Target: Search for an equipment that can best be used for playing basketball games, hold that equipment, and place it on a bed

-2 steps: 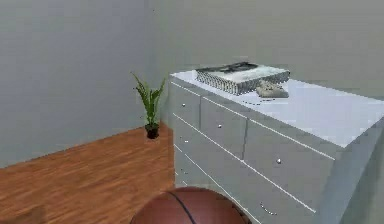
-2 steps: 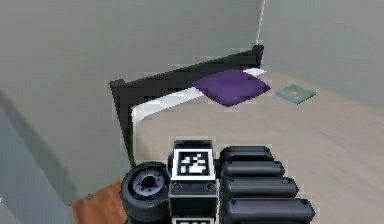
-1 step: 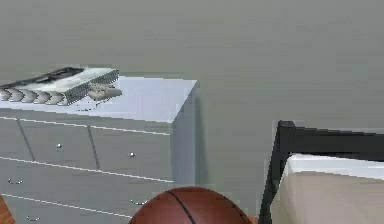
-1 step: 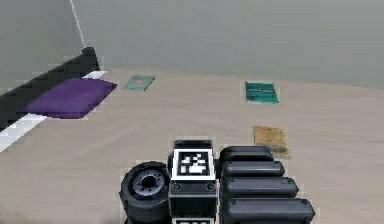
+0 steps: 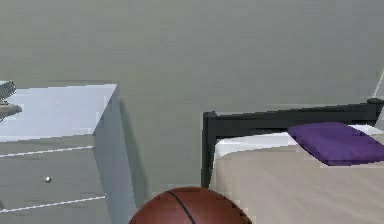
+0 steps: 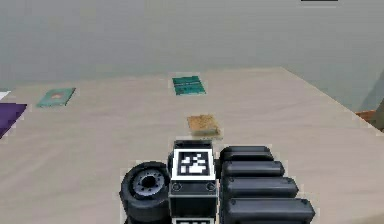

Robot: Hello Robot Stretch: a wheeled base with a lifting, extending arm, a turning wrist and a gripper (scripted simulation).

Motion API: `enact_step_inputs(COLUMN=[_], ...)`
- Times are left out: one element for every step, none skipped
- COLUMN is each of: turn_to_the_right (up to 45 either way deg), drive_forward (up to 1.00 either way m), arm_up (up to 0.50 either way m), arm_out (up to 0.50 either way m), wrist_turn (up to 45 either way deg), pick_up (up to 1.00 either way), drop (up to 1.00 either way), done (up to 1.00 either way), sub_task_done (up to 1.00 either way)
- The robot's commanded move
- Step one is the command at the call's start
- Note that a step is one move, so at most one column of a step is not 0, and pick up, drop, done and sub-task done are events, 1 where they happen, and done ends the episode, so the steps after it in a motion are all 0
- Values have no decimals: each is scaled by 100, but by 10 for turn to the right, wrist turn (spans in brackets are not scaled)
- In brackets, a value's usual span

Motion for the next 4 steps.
enact_step_inputs(turn_to_the_right=[0,0,0,0], drive_forward=[0,0,0,0], arm_up=[0,0,0,0], arm_out=[46,0,0,0], wrist_turn=[0,450,450,180], pick_up=[0,0,0,0], drop=[0,0,0,0], done=[0,0,0,0], sub_task_done=[0,0,0,0])
